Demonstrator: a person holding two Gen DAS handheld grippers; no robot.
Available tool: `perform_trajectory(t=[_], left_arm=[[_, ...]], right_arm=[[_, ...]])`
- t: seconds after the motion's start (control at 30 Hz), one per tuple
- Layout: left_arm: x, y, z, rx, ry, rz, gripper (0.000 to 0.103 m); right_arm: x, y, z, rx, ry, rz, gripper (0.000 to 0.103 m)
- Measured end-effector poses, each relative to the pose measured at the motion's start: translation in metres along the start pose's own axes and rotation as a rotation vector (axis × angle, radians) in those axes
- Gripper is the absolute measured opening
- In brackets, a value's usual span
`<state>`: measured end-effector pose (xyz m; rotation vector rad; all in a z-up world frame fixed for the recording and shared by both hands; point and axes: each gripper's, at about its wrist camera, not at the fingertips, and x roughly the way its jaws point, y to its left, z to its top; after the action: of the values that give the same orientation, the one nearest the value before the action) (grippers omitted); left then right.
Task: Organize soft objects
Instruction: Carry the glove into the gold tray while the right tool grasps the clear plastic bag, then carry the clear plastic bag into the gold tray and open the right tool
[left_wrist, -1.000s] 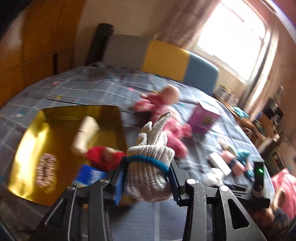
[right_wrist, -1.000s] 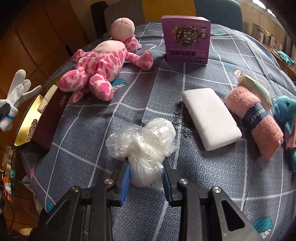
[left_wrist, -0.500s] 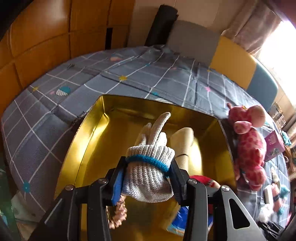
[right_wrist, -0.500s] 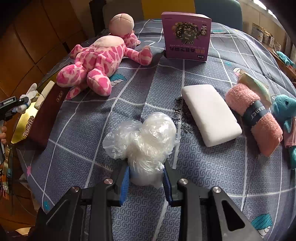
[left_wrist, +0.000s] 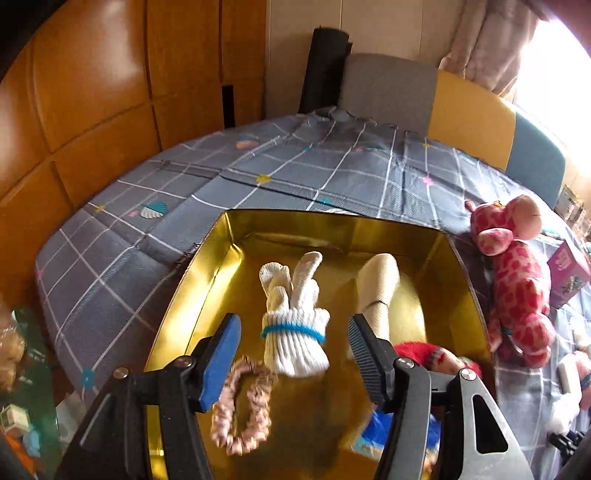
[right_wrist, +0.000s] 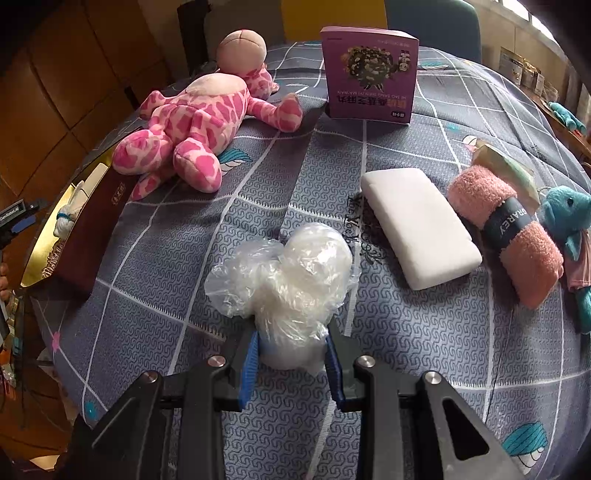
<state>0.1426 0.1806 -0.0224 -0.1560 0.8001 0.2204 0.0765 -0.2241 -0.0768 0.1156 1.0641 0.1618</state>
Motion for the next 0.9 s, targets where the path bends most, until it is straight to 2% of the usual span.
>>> perform_trajectory(t=[0.2, 0.43, 0.9], left_arm=[[-0.042, -0.012, -0.024, 0.018, -0.052, -0.030, 0.064], [-0.074, -0.028, -0.045, 0.045, -0.074, -0.060, 0.064], [-0.090, -0.027, -0.068, 0.040, -0.055, -0.079, 0.065]], right_arm=[[-0.002, -0.001, -0.002, 0.007, -0.024, 0.004, 0.031], [-0.005, 0.001, -0.004, 0.002, -0.039, -0.009, 0.031], [-0.006, 0.002, -0.005, 0.007, -0.028, -0.016, 0.029]])
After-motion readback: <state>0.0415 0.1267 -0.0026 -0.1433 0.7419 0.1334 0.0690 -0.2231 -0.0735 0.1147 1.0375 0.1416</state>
